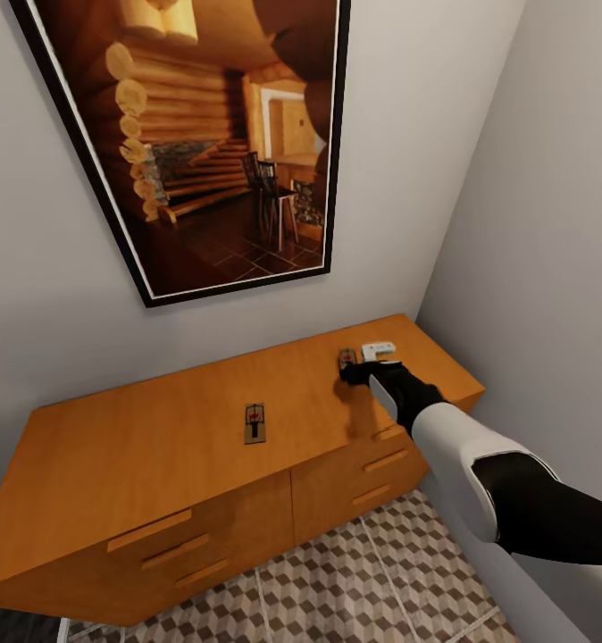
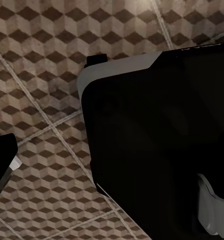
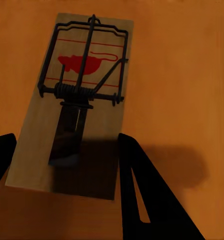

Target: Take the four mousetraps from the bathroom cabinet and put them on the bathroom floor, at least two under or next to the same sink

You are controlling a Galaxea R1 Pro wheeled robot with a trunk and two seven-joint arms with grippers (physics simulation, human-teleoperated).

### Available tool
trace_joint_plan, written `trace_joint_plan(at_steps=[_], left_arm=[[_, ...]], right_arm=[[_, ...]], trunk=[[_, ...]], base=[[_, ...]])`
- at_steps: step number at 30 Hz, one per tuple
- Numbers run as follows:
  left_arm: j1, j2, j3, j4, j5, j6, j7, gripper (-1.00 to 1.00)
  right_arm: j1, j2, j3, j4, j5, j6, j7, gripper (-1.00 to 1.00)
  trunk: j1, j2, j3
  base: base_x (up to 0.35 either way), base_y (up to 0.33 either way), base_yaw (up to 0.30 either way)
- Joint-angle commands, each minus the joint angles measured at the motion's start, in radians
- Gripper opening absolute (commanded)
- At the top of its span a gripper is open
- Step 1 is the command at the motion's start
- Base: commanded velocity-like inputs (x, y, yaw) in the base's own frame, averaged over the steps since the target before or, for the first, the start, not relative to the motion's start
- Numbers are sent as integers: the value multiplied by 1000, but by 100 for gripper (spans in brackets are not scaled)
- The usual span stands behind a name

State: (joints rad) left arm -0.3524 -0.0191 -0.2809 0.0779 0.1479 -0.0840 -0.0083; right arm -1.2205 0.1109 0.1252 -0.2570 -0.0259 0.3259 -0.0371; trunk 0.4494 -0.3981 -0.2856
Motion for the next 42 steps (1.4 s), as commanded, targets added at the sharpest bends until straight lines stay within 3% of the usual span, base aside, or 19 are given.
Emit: trace_joint_plan(at_steps=[1,11,23,42], left_arm=[[-1,-1,-9,5,10,-8,-1,100],[0,-1,-9,5,10,-8,-1,100],[0,-1,-8,5,10,-8,-1,100],[0,-1,-9,5,10,-8,-1,100]], right_arm=[[-1,0,7,-14,-6,21,-2,-100],[-1,-1,6,-121,-6,160,-29,-100],[-1,0,4,-295,-8,389,-77,-100],[-1,1,5,-308,-6,418,-78,-100]], trunk=[[1,-2,-2],[1,-2,-2],[1,-2,-2],[1,-2,-2]], base=[[0,0,0],[0,0,0],[-93,25,0],[-284,112,0]])
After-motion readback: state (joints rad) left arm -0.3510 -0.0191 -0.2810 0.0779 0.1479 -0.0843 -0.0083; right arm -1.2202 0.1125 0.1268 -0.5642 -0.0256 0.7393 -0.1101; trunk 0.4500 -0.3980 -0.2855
